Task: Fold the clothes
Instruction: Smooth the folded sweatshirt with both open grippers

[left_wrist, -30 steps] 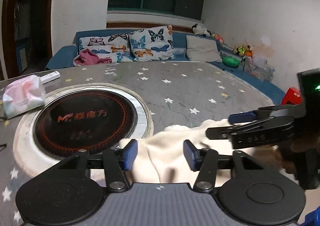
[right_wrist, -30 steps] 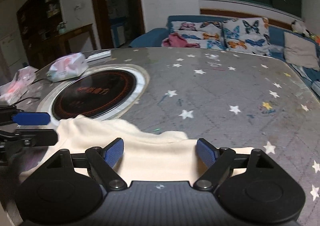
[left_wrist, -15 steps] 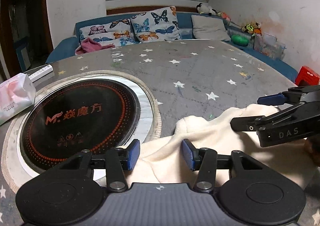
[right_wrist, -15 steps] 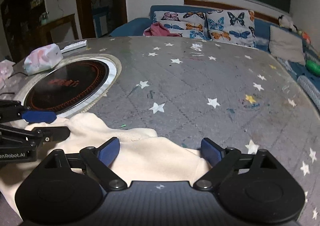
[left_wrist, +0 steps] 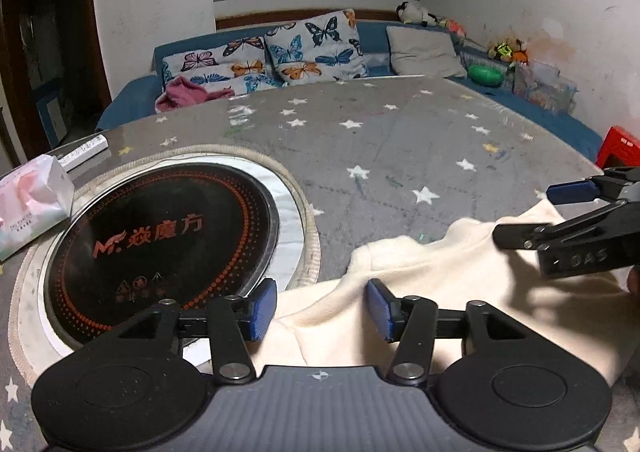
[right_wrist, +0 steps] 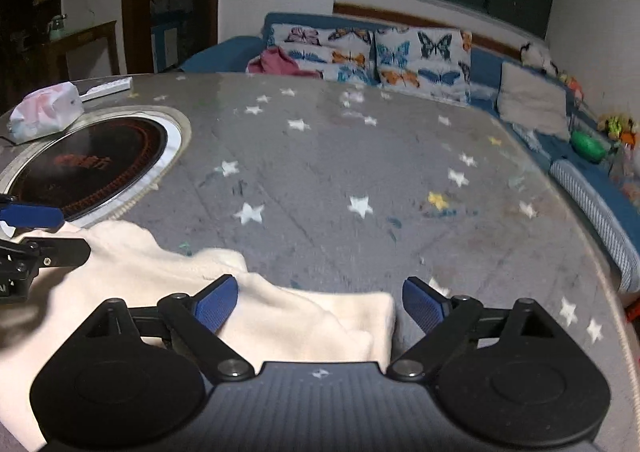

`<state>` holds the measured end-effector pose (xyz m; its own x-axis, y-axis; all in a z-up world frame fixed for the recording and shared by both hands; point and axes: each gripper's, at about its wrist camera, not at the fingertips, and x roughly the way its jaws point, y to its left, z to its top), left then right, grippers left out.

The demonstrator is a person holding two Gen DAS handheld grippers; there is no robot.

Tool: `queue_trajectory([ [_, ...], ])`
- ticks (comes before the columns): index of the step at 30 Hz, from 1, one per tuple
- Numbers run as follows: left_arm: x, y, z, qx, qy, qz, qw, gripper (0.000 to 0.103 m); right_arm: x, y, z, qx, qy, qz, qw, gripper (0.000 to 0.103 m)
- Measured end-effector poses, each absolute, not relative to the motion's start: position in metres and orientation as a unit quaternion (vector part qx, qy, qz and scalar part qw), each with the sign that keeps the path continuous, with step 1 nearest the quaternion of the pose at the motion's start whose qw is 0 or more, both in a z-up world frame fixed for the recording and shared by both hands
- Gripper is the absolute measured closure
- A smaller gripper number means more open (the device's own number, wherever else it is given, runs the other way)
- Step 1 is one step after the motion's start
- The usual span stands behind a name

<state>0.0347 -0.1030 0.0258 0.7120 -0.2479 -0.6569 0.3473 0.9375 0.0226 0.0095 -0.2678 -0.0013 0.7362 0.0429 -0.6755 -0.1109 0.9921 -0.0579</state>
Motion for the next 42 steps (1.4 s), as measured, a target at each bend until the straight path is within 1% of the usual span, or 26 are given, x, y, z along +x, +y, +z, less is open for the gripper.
queue_trajectory([
  [6, 0.02, -0.098, 0.038, 0.064, 0.328, -0.16, 0.929, 0.048, -0.01, -0.286, 0.019, -0.032, 0.332, 0.039, 0.942, 0.012],
  [14, -0.032, -0.106, 0.054, 0.065, 0.295, -0.203, 0.931, 0.048, -0.066, -0.293, 0.041, -0.014, 0.308, 0.095, 0.947, 0.012],
  [19, -0.06, -0.111, 0.05, 0.069, 0.289, -0.224, 0.928, 0.048, -0.098, -0.273, 0.04, -0.028, 0.298, 0.159, 0.941, 0.017],
  [21, -0.065, -0.11, 0.045, 0.068, 0.292, -0.227, 0.927, 0.048, -0.107, -0.264, 0.037, -0.034, 0.298, 0.194, 0.934, 0.021],
  [23, -0.067, -0.107, 0.039, 0.068, 0.298, -0.222, 0.926, 0.048, -0.115, -0.257, 0.033, -0.041, 0.298, 0.222, 0.927, 0.022],
  [25, -0.067, -0.104, 0.034, 0.065, 0.305, -0.217, 0.925, 0.048, -0.119, -0.254, 0.028, -0.043, 0.302, 0.232, 0.924, 0.027],
  [27, -0.066, -0.101, 0.03, 0.062, 0.312, -0.212, 0.924, 0.048, -0.116, -0.258, 0.02, -0.02, 0.32, 0.229, 0.919, 0.035],
  [29, -0.067, -0.099, 0.029, 0.063, 0.311, -0.21, 0.925, 0.048, -0.112, -0.265, 0.011, -0.004, 0.329, 0.222, 0.918, 0.037],
  [35, -0.072, -0.097, 0.032, 0.069, 0.301, -0.206, 0.928, 0.048, -0.118, -0.263, 0.001, -0.04, 0.32, 0.21, 0.923, 0.037],
  [36, -0.072, -0.097, 0.032, 0.07, 0.3, -0.206, 0.929, 0.048, -0.119, -0.264, 0.005, -0.038, 0.318, 0.21, 0.924, 0.041],
  [37, -0.073, -0.096, 0.033, 0.071, 0.298, -0.205, 0.93, 0.048, -0.12, -0.264, 0.009, -0.034, 0.315, 0.21, 0.925, 0.044],
  [40, -0.075, -0.095, 0.034, 0.074, 0.293, -0.203, 0.931, 0.048, -0.122, -0.269, 0.017, -0.021, 0.302, 0.206, 0.93, 0.048],
  [42, -0.075, -0.094, 0.033, 0.074, 0.294, -0.2, 0.932, 0.048, -0.118, -0.269, 0.013, -0.024, 0.312, 0.2, 0.928, 0.056],
])
